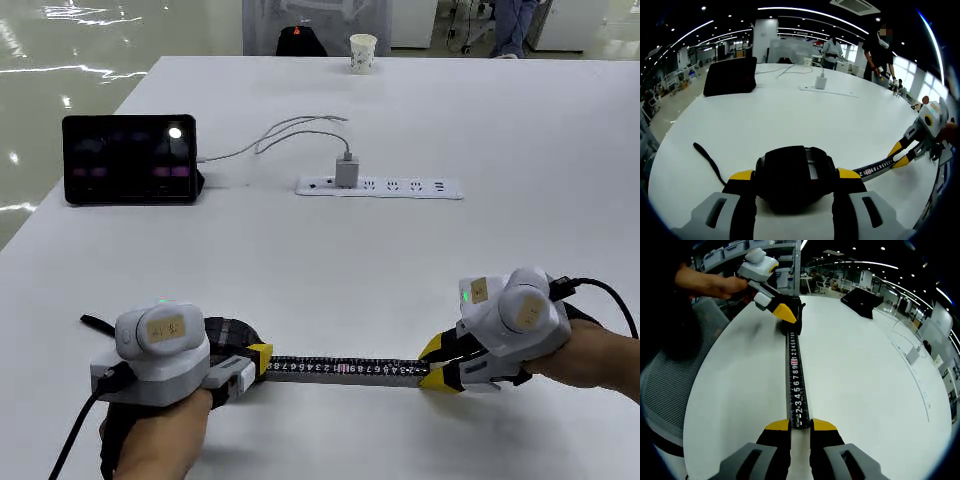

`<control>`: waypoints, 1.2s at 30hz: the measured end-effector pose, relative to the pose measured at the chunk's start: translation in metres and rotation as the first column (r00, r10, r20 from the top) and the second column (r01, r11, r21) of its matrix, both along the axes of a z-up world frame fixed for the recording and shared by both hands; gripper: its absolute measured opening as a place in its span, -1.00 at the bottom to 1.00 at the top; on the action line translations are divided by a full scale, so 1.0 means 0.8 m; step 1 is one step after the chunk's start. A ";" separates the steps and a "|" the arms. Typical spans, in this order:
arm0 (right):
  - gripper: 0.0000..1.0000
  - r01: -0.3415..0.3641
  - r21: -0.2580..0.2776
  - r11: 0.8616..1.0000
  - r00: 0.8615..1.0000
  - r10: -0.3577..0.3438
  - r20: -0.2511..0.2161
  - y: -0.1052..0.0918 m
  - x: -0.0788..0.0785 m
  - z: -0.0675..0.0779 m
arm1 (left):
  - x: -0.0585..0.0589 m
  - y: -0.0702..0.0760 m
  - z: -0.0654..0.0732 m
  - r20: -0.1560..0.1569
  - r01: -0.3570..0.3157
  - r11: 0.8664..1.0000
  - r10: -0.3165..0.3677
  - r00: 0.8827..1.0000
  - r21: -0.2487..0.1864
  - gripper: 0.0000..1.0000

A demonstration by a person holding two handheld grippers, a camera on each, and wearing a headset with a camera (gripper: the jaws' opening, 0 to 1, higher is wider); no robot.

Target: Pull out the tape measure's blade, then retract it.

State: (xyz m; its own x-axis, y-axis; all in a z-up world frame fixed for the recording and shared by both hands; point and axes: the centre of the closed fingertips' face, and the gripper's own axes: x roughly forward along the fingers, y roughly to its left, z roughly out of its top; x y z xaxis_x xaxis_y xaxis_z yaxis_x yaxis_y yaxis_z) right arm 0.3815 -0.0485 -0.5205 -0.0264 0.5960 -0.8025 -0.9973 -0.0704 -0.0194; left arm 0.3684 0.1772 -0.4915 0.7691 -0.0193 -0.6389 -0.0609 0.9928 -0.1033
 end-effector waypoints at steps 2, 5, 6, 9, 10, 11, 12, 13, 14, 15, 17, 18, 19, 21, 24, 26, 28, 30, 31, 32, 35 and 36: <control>-0.80 -0.001 0.001 1.000 1.000 0.001 0.000 0.002 0.000 0.000 | 0.000 0.000 0.000 -0.001 0.001 1.000 -0.001 1.000 -0.001 0.11; -0.80 -0.001 0.004 1.000 1.000 0.001 -0.002 0.006 -0.001 0.000 | 0.000 0.000 0.000 0.000 0.000 1.000 0.000 1.000 -0.002 0.11; -0.80 -0.001 0.004 1.000 1.000 0.001 -0.001 0.007 -0.001 0.000 | 0.000 0.000 0.000 0.000 0.000 1.000 0.000 1.000 -0.002 0.11; -0.80 0.000 0.007 1.000 1.000 0.000 -0.001 0.010 -0.002 0.000 | 0.000 0.000 0.000 0.000 0.000 1.000 0.000 1.000 -0.003 0.11; -0.80 0.000 0.008 1.000 1.000 0.000 -0.001 0.011 -0.002 0.000 | 0.000 -0.001 0.000 0.000 0.000 1.000 0.000 1.000 -0.003 0.12; -0.80 0.001 0.009 1.000 1.000 -0.001 -0.002 0.012 -0.002 0.001 | 0.000 -0.001 0.000 -0.001 0.001 1.000 -0.001 1.000 -0.004 0.12; -0.80 0.001 0.010 1.000 1.000 -0.001 -0.003 0.013 -0.002 0.001 | 0.000 -0.001 0.000 -0.001 0.001 1.000 -0.001 1.000 -0.004 0.12; -0.80 0.000 0.011 1.000 1.000 0.000 -0.003 0.015 -0.003 0.001 | -0.001 0.000 0.000 0.000 0.001 1.000 -0.001 1.000 -0.004 0.12; -0.80 0.000 0.012 1.000 1.000 0.000 -0.003 0.016 -0.003 0.001 | -0.001 0.000 0.000 0.000 0.001 1.000 -0.001 1.000 -0.004 0.12; -0.80 -0.001 0.013 1.000 1.000 0.001 -0.003 0.017 -0.003 0.001 | -0.001 -0.001 0.000 -0.001 0.001 1.000 -0.001 1.000 -0.005 0.12; -0.80 -0.002 0.015 1.000 1.000 0.002 -0.003 0.020 -0.003 0.000 | -0.001 -0.001 0.000 -0.001 0.001 1.000 -0.001 1.000 -0.005 0.12; -0.80 -0.002 0.016 1.000 1.000 0.002 -0.003 0.021 -0.003 0.000 | -0.001 0.000 0.000 -0.001 0.002 1.000 -0.002 1.000 -0.006 0.12; -0.80 -0.003 0.017 1.000 1.000 0.003 -0.004 0.022 -0.003 0.000 | -0.001 0.000 0.000 -0.001 0.002 1.000 -0.002 1.000 -0.007 0.12; -0.80 -0.004 0.019 1.000 1.000 0.004 -0.003 0.025 -0.004 0.000 | -0.001 -0.001 0.000 -0.001 0.001 1.000 -0.001 1.000 -0.007 0.12; -0.80 -0.004 0.021 1.000 1.000 0.004 -0.004 0.028 -0.004 0.000 | -0.001 -0.001 0.001 0.000 0.001 1.000 -0.001 1.000 -0.009 0.12; -0.80 -0.005 0.022 1.000 1.000 0.005 -0.005 0.029 -0.004 0.000 | -0.001 -0.001 0.001 0.000 0.001 1.000 -0.001 1.000 -0.009 0.12; -0.80 -0.004 0.023 1.000 1.000 0.005 -0.006 0.031 -0.004 0.000 | -0.001 -0.001 0.000 -0.001 0.002 1.000 -0.002 1.000 -0.009 0.12; -0.80 -0.004 0.024 1.000 1.000 0.004 -0.006 0.032 -0.004 0.000 | -0.001 -0.001 0.000 -0.001 0.002 1.000 -0.002 1.000 -0.009 0.12; -0.80 -0.004 0.024 1.000 1.000 0.004 -0.007 0.032 -0.004 0.000 | -0.001 -0.001 0.000 -0.001 0.002 1.000 -0.002 1.000 -0.009 0.12; -0.80 -0.004 0.024 1.000 1.000 0.004 -0.006 0.033 -0.004 0.000 | -0.001 -0.001 0.000 -0.002 0.001 1.000 -0.001 1.000 -0.010 0.12; -0.80 -0.002 0.027 1.000 1.000 0.003 -0.007 0.035 -0.004 0.000 | -0.001 -0.001 0.000 -0.002 0.002 1.000 -0.002 1.000 -0.010 0.12; -0.80 -0.002 0.027 1.000 1.000 0.002 -0.007 0.035 -0.004 0.000 | -0.001 0.000 0.000 -0.002 0.002 1.000 -0.002 1.000 -0.009 0.12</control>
